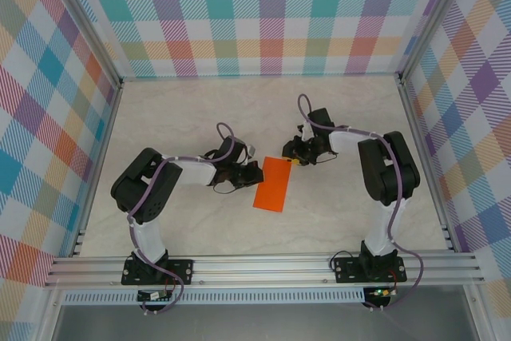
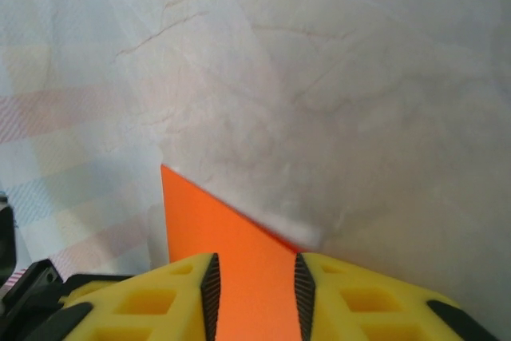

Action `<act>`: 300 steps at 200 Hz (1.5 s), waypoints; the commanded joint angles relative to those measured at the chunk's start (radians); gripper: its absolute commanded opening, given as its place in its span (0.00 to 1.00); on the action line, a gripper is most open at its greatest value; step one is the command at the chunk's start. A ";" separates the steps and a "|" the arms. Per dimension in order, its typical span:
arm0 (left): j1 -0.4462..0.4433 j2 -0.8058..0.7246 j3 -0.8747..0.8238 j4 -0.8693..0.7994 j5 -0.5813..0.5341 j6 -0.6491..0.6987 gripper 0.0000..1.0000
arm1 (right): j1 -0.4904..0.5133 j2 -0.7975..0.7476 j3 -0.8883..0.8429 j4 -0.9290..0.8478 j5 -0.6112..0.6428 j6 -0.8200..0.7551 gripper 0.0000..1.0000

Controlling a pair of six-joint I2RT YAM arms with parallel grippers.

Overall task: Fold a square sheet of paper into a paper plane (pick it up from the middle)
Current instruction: Fold the square sheet of paper in half at the center of the table.

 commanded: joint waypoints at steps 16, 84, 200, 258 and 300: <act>-0.029 -0.076 -0.088 -0.075 -0.047 -0.081 0.00 | 0.005 -0.211 -0.048 -0.101 0.050 -0.026 0.45; -0.091 -0.219 -0.189 -0.036 -0.124 -0.184 0.10 | 0.061 -0.357 -0.308 0.007 -0.007 0.089 0.55; -0.017 -0.334 -0.223 -0.070 -0.110 -0.140 0.47 | 0.189 -0.421 -0.411 0.088 0.050 0.197 0.40; 0.007 -0.260 -0.196 -0.029 -0.048 -0.141 0.49 | 0.203 -0.347 -0.403 0.134 -0.022 0.203 0.40; 0.007 -0.231 -0.183 -0.025 -0.044 -0.143 0.50 | 0.206 -0.312 -0.399 0.154 -0.031 0.210 0.41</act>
